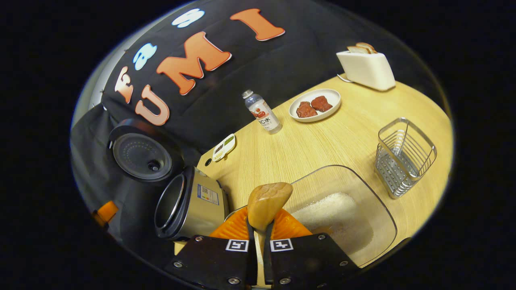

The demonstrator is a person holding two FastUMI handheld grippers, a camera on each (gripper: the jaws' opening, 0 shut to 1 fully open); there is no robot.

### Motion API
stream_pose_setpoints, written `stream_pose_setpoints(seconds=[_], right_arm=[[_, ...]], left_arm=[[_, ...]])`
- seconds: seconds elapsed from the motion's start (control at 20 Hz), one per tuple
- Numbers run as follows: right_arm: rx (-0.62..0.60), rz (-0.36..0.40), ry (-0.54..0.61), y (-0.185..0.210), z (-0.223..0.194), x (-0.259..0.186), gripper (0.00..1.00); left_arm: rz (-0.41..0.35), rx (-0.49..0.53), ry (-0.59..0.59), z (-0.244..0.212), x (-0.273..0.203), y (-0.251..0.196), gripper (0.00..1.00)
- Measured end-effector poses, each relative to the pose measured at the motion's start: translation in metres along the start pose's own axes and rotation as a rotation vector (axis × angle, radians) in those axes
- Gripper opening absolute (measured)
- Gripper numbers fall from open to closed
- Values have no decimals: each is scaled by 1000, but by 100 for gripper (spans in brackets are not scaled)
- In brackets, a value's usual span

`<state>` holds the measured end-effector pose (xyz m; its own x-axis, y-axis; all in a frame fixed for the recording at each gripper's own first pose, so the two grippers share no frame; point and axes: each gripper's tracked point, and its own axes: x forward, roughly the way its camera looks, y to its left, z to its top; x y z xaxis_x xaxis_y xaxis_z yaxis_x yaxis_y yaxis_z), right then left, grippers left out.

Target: Close the left gripper, press the button to open the rice cooker; take a wooden spoon from the chopstick holder with the right hand, scoop a spoonful of rice and pour it into the rice cooker, then put the wooden spoon back into the chopstick holder.

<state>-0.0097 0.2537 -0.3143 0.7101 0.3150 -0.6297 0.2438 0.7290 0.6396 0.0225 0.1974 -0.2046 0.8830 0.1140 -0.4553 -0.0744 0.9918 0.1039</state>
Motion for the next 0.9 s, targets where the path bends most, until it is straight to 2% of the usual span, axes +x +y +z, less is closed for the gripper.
stream_pose_setpoints(seconds=[0.15,0.3,0.4,0.5,0.65,0.75,0.8,0.85,0.9], right_arm=[[79,60,33,-6,2,0,6],[159,126,45,-10,10,-4,5],[217,176,58,-13,16,-7,6],[275,197,57,-21,24,-10,5],[355,209,27,-37,43,-23,5],[427,248,20,-40,57,-34,5],[468,272,13,-39,65,-37,6],[507,295,12,-37,72,-40,5],[542,321,8,-32,78,-42,6]], left_arm=[[-11,4,5,0,1,-4,96],[-17,18,2,4,0,-10,96],[-20,21,0,6,-1,-15,100],[-26,14,-3,9,-2,-22,96],[-38,4,-10,10,-6,-34,96],[-41,3,-16,11,-9,-40,96],[-44,0,-19,12,-9,-43,100],[-43,-6,-22,13,-10,-45,96],[-43,-12,-26,14,-12,-47,100]])
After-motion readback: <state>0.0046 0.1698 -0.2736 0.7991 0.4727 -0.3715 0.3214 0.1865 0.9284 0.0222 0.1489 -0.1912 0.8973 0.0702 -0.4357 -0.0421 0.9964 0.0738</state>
